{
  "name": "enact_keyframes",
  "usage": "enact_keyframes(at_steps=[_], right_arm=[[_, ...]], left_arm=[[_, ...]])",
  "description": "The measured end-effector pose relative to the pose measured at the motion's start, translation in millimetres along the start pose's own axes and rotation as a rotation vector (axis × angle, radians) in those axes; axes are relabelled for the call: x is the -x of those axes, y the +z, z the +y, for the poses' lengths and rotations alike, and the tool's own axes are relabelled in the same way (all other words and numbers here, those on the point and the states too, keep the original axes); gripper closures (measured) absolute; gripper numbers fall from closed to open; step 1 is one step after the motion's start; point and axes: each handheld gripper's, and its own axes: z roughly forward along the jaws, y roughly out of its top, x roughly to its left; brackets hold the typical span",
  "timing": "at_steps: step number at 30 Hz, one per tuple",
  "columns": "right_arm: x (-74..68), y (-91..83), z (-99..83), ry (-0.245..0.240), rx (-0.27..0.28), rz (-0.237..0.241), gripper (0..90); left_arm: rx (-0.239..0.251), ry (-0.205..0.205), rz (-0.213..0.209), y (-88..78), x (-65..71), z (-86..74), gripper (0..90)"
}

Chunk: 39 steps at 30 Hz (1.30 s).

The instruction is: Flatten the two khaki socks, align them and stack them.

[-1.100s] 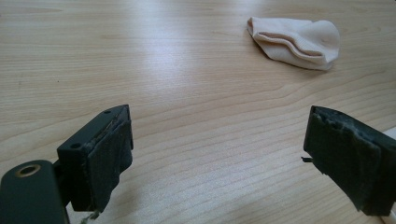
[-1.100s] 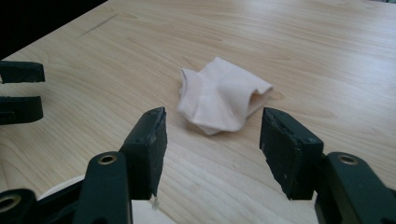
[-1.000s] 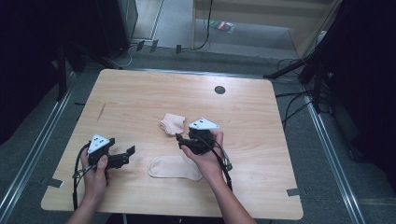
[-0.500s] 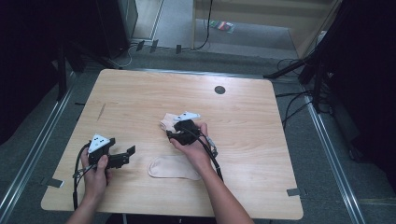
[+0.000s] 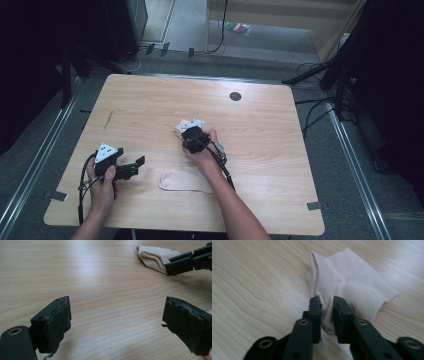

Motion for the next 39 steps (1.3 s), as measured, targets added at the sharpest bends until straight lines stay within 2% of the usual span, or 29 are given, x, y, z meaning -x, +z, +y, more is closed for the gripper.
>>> enact_keyframes(at_steps=[2,3,5,9,13,17,19,22,24,28,30,32,34,35,37,39], right_arm=[[-0.7,-1.5,1.1,-0.002,-0.004,-0.012,83.7],[-0.7,-4.2,1.9,-0.003,-0.001,-0.034,84.4],[1.2,-12.4,3.0,0.030,0.028,-0.039,84.8],[5.3,-37.2,5.1,0.062,0.069,-0.070,84.9],[7.7,-58.5,0.5,0.108,0.070,-0.081,84.9],[0.7,-67.7,-11.0,0.150,0.066,-0.043,84.6],[-3.9,-65.3,-16.5,0.161,0.058,-0.007,83.2],[-6.0,-58.5,-21.8,0.169,0.058,0.018,78.0],[-4.1,-57.3,-24.3,0.180,0.058,0.032,88.1],[-0.4,-60.3,-24.8,0.190,0.059,0.063,90.0],[-0.1,-63.2,-23.8,0.181,0.068,0.057,89.9],[-1.0,-64.2,-23.0,0.146,0.094,0.069,78.7],[-3.8,-62.2,-22.5,0.122,0.090,0.108,71.1],[-6.6,-60.7,-22.7,0.102,0.086,0.105,68.0],[-12.6,-54.6,-23.4,0.039,0.054,0.060,66.4],[-16.6,-48.1,-25.3,-0.008,0.029,0.029,74.5]], left_arm=[[-0.001,-0.002,0.000,0.1,-0.2,0.1,9.0],[-0.001,-0.003,-0.001,0.1,-0.4,0.1,9.0],[-0.001,-0.005,-0.003,0.2,-0.7,0.1,9.0],[-0.003,-0.002,-0.001,0.4,-1.1,0.3,9.0],[-0.008,-0.002,0.001,0.5,-0.6,0.4,9.0],[-0.010,0.000,0.003,0.9,0.0,0.6,9.0],[-0.009,0.001,0.003,1.1,0.4,0.6,9.0],[-0.010,0.002,0.003,1.1,0.2,0.7,9.0],[-0.008,-0.003,0.002,1.2,0.1,0.7,9.0],[-0.008,-0.004,0.001,1.5,-0.2,1.0,9.0],[-0.010,-0.006,0.001,1.4,-0.4,1.1,9.1],[-0.012,-0.005,0.000,1.3,-0.5,1.0,9.1],[-0.012,-0.005,0.001,1.3,-0.6,1.1,9.1],[-0.012,-0.005,0.001,1.3,-0.6,1.1,9.1],[-0.012,-0.005,0.001,1.3,-0.6,1.1,9.1],[-0.012,-0.006,0.002,1.3,-0.7,1.0,9.1]])
